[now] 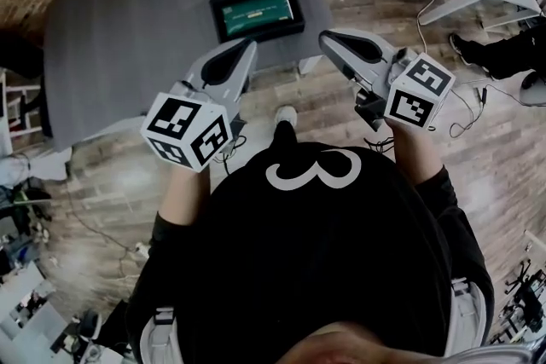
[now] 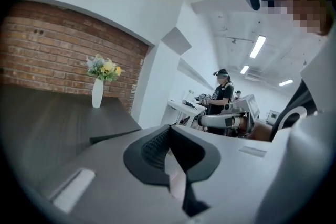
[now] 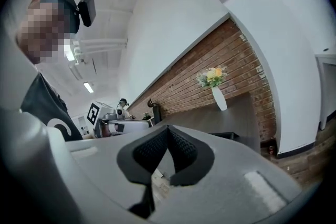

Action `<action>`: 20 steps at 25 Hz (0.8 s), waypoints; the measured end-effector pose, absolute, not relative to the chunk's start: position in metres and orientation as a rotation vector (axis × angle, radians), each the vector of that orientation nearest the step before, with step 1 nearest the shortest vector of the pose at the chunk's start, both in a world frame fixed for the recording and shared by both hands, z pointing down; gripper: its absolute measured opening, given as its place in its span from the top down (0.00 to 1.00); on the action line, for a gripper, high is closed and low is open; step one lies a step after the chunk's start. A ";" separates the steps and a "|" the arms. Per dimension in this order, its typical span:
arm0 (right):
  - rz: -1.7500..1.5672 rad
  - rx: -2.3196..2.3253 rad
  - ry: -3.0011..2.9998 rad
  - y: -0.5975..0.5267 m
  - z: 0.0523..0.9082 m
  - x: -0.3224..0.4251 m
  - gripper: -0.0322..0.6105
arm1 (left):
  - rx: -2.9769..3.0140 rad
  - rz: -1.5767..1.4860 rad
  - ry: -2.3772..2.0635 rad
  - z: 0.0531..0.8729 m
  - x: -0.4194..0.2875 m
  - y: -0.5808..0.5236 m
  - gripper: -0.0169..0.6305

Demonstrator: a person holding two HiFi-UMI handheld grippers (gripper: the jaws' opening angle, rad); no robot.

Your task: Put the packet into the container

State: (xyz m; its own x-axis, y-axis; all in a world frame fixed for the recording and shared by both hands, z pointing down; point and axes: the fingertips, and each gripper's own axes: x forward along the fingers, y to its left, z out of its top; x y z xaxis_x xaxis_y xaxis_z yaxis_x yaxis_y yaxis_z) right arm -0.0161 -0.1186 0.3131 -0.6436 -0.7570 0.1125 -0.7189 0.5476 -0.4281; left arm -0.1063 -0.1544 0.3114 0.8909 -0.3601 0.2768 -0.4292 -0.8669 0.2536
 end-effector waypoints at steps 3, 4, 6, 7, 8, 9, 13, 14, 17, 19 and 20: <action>-0.660 -1.266 2.706 -0.109 0.308 -0.025 0.95 | 2.664 0.249 -0.624 0.316 -0.112 -0.140 0.96; -0.649 -1.266 2.709 -0.106 0.308 -0.027 0.95 | 2.666 0.252 -0.643 0.317 -0.114 -0.137 0.96; -0.640 -1.272 2.708 -0.102 0.310 -0.030 0.95 | 2.698 0.288 -0.669 0.319 -0.115 -0.131 0.96; -0.644 -1.273 2.706 -0.100 0.311 -0.031 0.95 | 2.711 0.304 -0.674 0.319 -0.115 -0.128 0.96; -0.649 -1.273 2.704 -0.099 0.313 -0.031 0.95 | 2.717 0.310 -0.675 0.320 -0.115 -0.127 0.96; -0.652 -1.275 2.704 -0.098 0.314 -0.032 0.95 | 2.715 0.306 -0.674 0.319 -0.114 -0.126 0.96; -0.645 -1.285 2.707 -0.099 0.316 -0.033 0.95 | 2.693 0.269 -0.665 0.320 -0.115 -0.125 0.95; -0.645 -1.290 2.710 -0.099 0.318 -0.033 0.95 | 2.689 0.262 -0.660 0.320 -0.116 -0.125 0.95; -0.648 -1.304 2.719 -0.100 0.323 -0.033 0.95 | 2.687 0.262 -0.652 0.323 -0.116 -0.125 0.95; -0.643 -1.310 2.721 -0.101 0.326 -0.033 0.95 | 2.694 0.266 -0.651 0.325 -0.116 -0.126 0.95; -0.647 -1.315 2.721 -0.101 0.328 -0.034 0.95 | 2.695 0.264 -0.650 0.326 -0.116 -0.127 0.95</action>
State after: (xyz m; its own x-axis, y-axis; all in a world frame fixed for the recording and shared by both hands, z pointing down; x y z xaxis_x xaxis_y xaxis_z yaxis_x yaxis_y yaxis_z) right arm -0.0337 -0.1006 0.3281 -0.6368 -0.7594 0.1331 -0.7381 0.5506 -0.3900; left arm -0.1164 -0.1269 0.3256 0.8770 -0.4045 0.2595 -0.4708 -0.8315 0.2949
